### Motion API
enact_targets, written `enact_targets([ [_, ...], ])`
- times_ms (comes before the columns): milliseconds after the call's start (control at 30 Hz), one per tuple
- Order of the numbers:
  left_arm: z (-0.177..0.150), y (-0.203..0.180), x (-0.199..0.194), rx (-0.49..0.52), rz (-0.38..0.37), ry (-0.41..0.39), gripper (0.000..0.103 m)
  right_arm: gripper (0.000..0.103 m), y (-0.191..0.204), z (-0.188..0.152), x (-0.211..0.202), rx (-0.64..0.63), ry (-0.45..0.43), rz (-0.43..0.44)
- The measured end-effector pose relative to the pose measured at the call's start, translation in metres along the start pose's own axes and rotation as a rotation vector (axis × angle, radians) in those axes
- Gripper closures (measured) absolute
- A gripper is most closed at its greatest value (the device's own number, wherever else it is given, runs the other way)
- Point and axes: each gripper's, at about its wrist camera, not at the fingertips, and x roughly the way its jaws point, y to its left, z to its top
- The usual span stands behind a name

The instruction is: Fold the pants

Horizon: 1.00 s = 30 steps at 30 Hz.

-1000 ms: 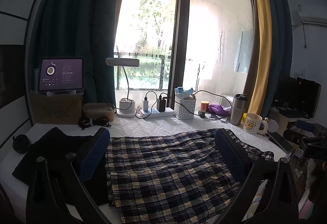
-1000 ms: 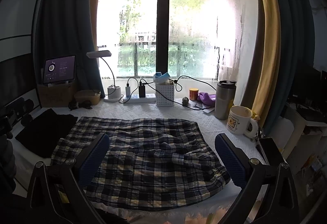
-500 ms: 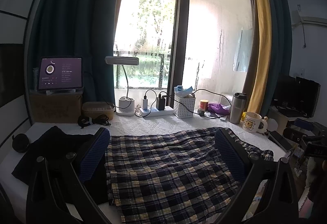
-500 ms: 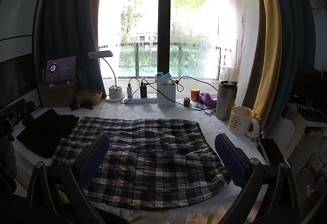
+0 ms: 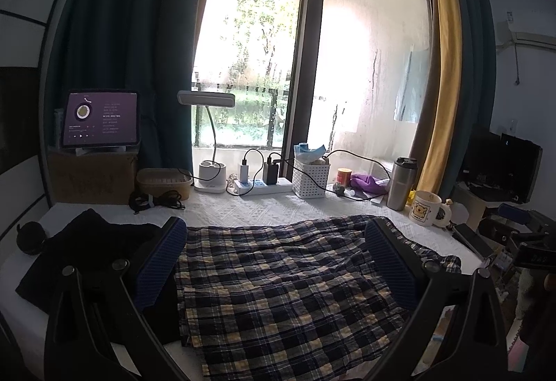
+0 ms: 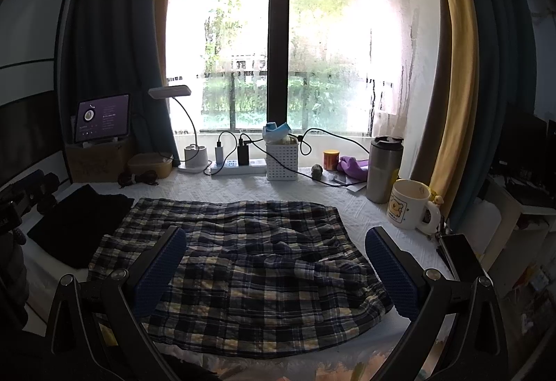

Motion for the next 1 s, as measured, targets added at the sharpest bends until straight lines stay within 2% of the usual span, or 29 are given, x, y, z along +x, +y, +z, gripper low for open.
enact_targets([
  [600, -0.002, 0.001, 0.001, 0.003, 0.013, 0.003, 0.002, 0.000, 0.002, -0.001, 0.002, 0.000, 0.008, 0.004],
  [1000, -0.006, 0.005, 0.012, 0.019, 0.030, 0.011, 0.002, 0.000, 0.005, -0.003, 0.022, -0.018, 0.038, 0.027],
])
